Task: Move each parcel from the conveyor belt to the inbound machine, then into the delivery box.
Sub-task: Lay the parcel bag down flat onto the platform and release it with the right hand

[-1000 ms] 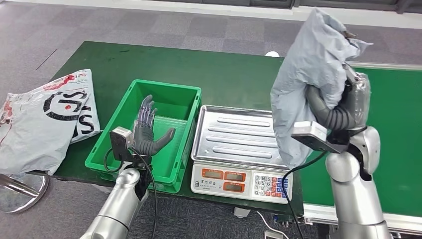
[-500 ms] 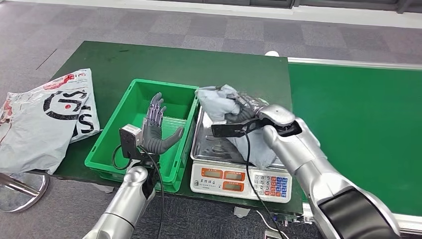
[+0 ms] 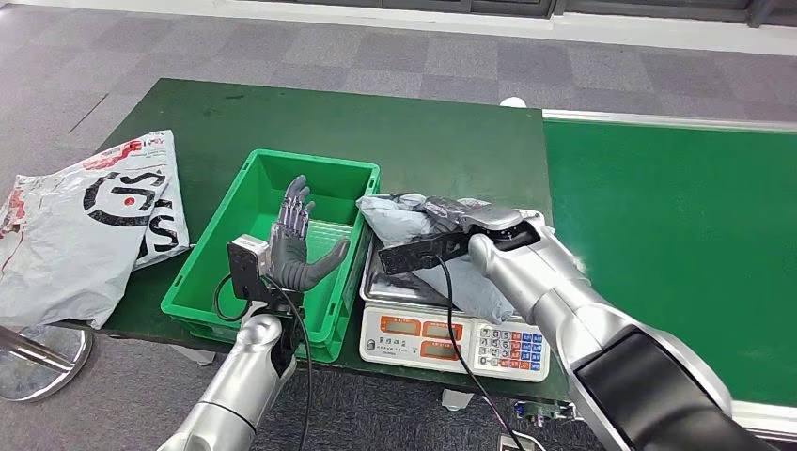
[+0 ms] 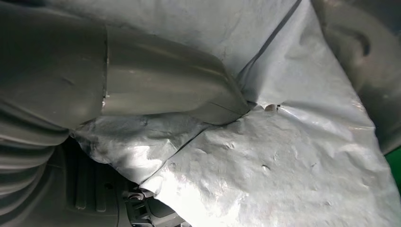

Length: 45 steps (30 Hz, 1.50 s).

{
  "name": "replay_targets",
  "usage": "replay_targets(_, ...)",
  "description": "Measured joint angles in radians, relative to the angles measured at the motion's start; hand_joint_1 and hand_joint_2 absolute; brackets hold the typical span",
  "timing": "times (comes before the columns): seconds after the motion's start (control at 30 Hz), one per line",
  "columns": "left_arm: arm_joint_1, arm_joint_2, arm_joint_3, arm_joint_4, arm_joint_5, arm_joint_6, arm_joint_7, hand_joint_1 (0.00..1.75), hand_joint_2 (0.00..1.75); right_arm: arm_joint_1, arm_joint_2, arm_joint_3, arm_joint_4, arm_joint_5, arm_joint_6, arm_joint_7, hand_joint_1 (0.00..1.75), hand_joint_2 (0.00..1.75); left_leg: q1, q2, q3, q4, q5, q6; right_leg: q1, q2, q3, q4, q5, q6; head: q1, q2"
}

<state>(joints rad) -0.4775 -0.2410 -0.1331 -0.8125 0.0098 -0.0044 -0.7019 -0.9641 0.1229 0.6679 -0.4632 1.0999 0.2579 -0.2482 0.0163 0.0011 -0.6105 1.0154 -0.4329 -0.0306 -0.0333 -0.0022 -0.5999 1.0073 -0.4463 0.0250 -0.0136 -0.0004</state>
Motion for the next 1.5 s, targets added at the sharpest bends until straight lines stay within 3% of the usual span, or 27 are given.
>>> replay_targets(0.1,0.0,0.0,-0.001,0.0,-0.001,0.003,0.0,0.0,1.75,-0.002,-0.002,0.002,0.01,-0.06,0.022,-0.045,1.75,1.75,0.0,0.001,0.0,0.0,0.0,0.0,0.0,0.001,0.0,0.0,0.0,0.0,0.0,0.0)
replay_targets(0.23,0.0,0.002,-0.007,0.0,-0.005,0.01,0.0,0.0,1.75,0.0,-0.011,0.001,0.016,-0.14,0.044,-0.109,0.05,1.75,0.0,0.001,0.001,0.0,0.0,0.0,0.0,0.002,-0.001,0.0,0.0,0.0,0.0,0.0)
replay_targets(0.27,0.0,0.003,-0.009,0.0,-0.008,0.015,0.0,0.0,1.75,0.003,-0.016,0.0,0.015,-0.177,0.047,-0.133,0.0,1.75,0.0,0.001,0.001,0.0,0.0,0.0,0.0,0.002,-0.001,0.0,0.0,0.0,0.0,0.0)
replay_targets(0.4,0.006,0.014,-0.015,-0.006,-0.018,0.048,0.0,0.0,1.75,0.067,-0.068,-0.047,-0.044,-0.405,-0.001,-0.209,0.0,1.75,0.0,0.0,0.001,0.0,0.0,0.0,0.0,0.001,-0.001,0.0,0.0,0.0,0.0,0.0)
replay_targets(0.53,0.015,0.038,-0.016,-0.017,-0.012,0.069,0.0,0.0,1.75,0.247,-0.168,-0.133,-0.267,-0.623,-0.167,-0.21,0.0,1.75,0.0,-0.003,-0.001,0.0,-0.001,0.001,0.0,-0.003,0.001,-0.001,-0.001,0.0,0.0,0.0)
replay_targets(0.67,0.027,0.068,-0.016,-0.029,-0.009,0.067,0.0,0.0,1.75,0.444,-0.25,-0.217,-0.527,-0.704,-0.273,-0.199,0.0,1.75,0.0,-0.005,-0.002,0.0,-0.002,0.001,0.0,-0.005,0.001,-0.001,-0.002,0.001,0.0,0.0)
replay_targets(0.77,0.037,0.081,-0.015,-0.043,-0.009,0.065,0.0,0.0,1.75,0.529,-0.286,-0.277,-0.672,-0.718,-0.312,-0.195,0.0,1.75,0.0,-0.005,-0.003,0.0,-0.003,0.0,0.0,-0.004,-0.001,-0.001,-0.002,0.001,0.0,0.0)
replay_targets(1.03,0.043,0.088,-0.013,-0.06,-0.009,0.065,0.0,0.0,1.75,0.591,-0.322,-0.381,-0.852,-0.731,-0.335,-0.189,0.0,1.75,0.0,-0.004,-0.003,0.0,-0.002,0.0,0.0,-0.003,-0.001,-0.001,-0.001,0.0,0.0,0.0)
replay_targets(1.5,0.044,0.091,-0.013,-0.064,-0.01,0.065,0.0,0.0,1.75,0.618,-0.333,-0.42,-0.913,-0.746,-0.355,-0.195,0.0,1.75,0.0,-0.004,-0.003,0.0,-0.002,0.0,0.0,-0.003,-0.001,-0.001,-0.001,0.001,0.0,0.0)
